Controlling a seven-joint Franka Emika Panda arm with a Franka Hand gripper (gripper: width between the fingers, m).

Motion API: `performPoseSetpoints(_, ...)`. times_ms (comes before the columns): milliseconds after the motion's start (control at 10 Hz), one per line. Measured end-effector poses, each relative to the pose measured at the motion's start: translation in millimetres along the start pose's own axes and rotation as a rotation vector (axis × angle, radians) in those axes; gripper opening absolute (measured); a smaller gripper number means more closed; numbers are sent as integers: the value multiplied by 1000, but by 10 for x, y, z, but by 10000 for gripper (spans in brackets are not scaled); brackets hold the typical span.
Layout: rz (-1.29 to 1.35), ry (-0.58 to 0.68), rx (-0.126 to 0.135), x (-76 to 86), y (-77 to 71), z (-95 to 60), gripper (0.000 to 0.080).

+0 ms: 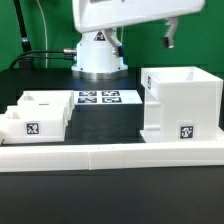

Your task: Assemble drawer

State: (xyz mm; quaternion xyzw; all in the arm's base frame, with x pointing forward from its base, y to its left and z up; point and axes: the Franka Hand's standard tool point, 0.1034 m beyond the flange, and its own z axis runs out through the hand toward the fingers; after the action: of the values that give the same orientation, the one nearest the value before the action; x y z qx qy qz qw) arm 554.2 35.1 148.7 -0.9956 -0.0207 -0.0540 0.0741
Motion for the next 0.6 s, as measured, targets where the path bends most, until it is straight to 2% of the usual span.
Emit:
performPoseSetpoints(300,52,-19,-69,-373,452,109,649)
performPoseSetpoints(400,62,-20,-75,-446,601,131,649)
performPoseSetpoints(600,57,-17,-74,-423,553,128,649)
